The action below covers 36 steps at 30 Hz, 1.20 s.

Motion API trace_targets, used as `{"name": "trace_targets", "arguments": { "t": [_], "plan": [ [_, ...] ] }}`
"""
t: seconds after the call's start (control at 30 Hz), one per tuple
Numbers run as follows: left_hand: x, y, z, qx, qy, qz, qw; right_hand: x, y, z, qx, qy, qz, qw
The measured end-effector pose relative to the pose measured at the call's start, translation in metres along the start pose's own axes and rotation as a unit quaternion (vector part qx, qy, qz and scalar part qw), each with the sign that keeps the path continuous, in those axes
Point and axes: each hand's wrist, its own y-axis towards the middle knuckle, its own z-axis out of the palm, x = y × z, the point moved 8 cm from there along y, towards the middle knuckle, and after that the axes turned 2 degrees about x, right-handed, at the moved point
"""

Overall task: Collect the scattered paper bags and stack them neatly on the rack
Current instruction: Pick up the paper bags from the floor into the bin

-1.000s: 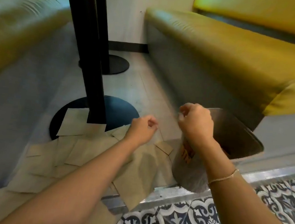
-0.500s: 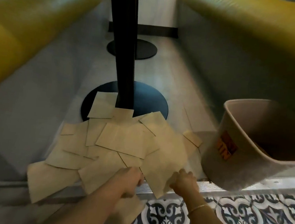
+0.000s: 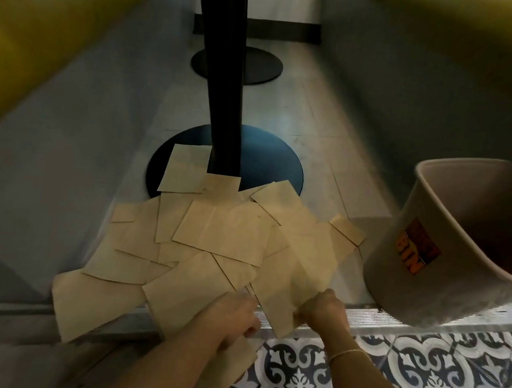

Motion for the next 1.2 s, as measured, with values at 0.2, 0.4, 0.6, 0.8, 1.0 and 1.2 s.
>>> {"name": "trace_targets", "arguments": {
  "t": [0.2, 0.4, 0.6, 0.8, 1.0, 1.2],
  "plan": [
    [-0.003, 0.004, -0.002, -0.044, -0.025, 0.008, 0.999, 0.005, -0.001, -0.001, 0.001, 0.021, -0.007, 1.0],
    [0.022, -0.004, -0.017, -0.012, -0.239, -0.044, 0.97, 0.052, -0.011, -0.061, -0.068, 0.067, -0.096, 0.991],
    [0.057, -0.023, -0.091, -0.132, -0.488, -0.037, 0.862, 0.103, -0.06, -0.163, -0.185, 0.135, -0.184, 0.956],
    [0.083, -0.061, -0.178, -0.316, -0.617, -0.023, 0.721, 0.11, -0.148, -0.279, -0.318, 0.146, -0.283, 0.893],
    [0.105, -0.091, -0.25, -0.509, -0.615, -0.065, 0.599, 0.069, -0.22, -0.382, -0.495, 0.146, -0.253, 0.819],
    [0.088, -0.105, -0.303, -0.595, -0.57, -0.101, 0.557, 0.026, -0.23, -0.424, -0.551, 0.095, -0.173, 0.811]
  ]
}}
